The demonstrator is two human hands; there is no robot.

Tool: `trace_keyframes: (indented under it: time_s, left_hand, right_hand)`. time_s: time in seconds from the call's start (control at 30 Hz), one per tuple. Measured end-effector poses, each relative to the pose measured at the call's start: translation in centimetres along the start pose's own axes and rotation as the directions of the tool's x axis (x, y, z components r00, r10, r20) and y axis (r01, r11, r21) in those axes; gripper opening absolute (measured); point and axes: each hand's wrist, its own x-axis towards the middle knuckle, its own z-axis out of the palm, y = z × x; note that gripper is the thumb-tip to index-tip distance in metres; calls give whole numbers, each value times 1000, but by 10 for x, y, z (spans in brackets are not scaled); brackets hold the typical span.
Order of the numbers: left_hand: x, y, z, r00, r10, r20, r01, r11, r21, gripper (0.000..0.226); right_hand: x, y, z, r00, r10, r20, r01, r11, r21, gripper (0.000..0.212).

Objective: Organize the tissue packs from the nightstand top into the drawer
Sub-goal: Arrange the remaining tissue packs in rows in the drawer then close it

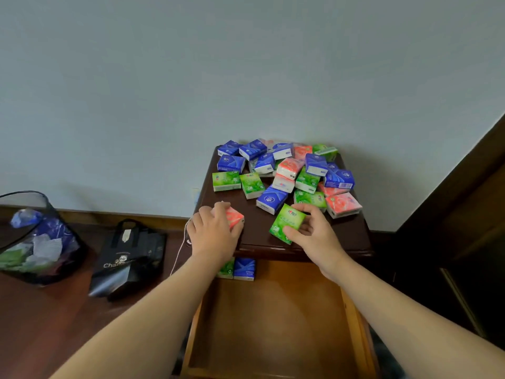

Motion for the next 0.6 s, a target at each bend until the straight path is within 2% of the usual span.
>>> trace_keyframes:
  time_s: [0.1,0.2,0.3,0.37,0.47,0.6]
  left_hand:
    - [-35,-11,0,990,-6,-141,-20,984,-176,66]
    - [-73,-28,2,979,-2,-205,-85,906,-414,78]
    - [-106,-41,5,979,-161,-128,42,765,-643,83]
    - [-124,-48,7,964,-260,-52,145,683,-716,84]
    - [-139,-61,8,955,-298,10,195,602,-775,86]
    - [-150,-77,11,946,-321,40,218,540,-813,87]
  right_hand:
    - [-11,-6,8,999,39,4,-39,999,-26,54]
    - [-31,-12,21,994,91,62,-89,995,-36,40]
    - [-62,-4,41,969,186,163,-198,978,62,38]
    - [-82,7,56,947,264,185,-267,964,-7,38]
    - [-103,30,77,905,402,139,-384,913,-137,31]
    - [-109,53,102,843,535,53,-527,842,-119,36]
